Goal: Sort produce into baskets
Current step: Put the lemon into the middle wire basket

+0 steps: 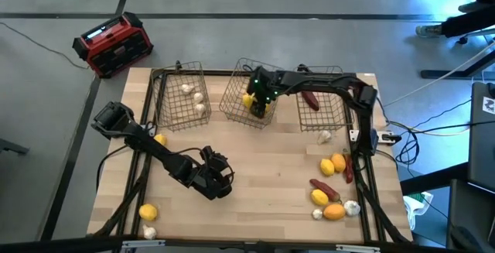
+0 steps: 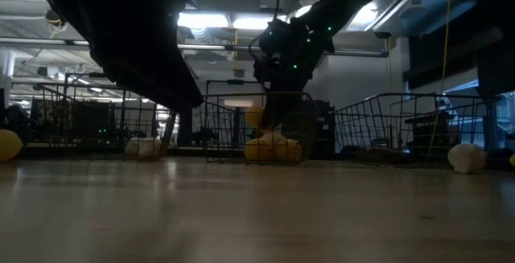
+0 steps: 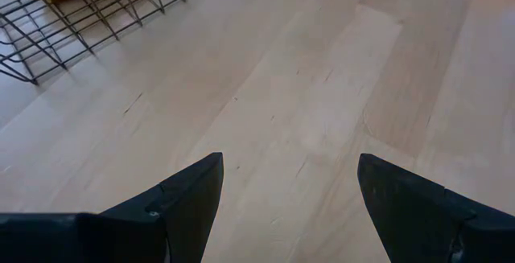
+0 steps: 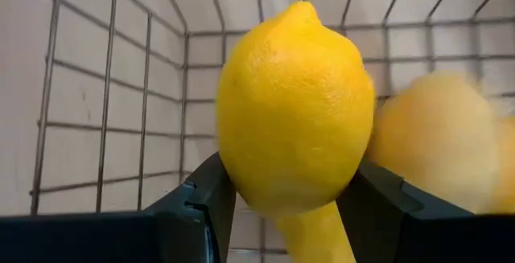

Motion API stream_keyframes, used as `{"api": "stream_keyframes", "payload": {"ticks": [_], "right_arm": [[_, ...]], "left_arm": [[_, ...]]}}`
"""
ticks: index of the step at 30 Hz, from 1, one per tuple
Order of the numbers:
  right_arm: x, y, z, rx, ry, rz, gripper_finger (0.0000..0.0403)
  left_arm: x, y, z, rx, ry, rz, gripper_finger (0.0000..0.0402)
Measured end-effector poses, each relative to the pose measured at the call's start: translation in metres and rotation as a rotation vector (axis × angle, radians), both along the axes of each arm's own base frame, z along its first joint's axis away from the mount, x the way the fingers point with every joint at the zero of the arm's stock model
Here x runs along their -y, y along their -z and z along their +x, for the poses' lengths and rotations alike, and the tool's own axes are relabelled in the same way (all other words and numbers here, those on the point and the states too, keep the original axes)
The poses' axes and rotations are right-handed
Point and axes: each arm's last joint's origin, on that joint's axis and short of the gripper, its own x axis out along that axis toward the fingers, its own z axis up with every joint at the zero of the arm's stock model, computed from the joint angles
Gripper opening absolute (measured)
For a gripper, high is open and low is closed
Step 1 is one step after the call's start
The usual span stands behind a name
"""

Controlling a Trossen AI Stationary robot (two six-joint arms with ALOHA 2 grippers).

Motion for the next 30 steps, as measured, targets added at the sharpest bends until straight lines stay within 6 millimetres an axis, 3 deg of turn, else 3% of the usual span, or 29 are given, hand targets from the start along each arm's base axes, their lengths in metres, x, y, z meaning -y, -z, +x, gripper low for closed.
{"api": "stream_keyframes", "payload": {"ticks": [9, 21, 30], "right_arm": [[-0.011, 0.01, 0.002, -0.064, -0.062, 0.0, 0.0175], [-0.009, 0.019, 0.002, -0.116, -0.047, -0.025, 0.0176], [-0.009, 0.019, 0.002, -0.113, -0.05, -0.027, 0.0262]], "left_arm": [[0.0, 0.0, 0.0, -0.002, 0.004, 0.004, 0.0285], [0.0, 0.0, 0.0, -0.001, 0.001, 0.002, 0.0285], [0.0, 0.0, 0.0, -0.001, 0.001, 0.002, 0.0285]]}}
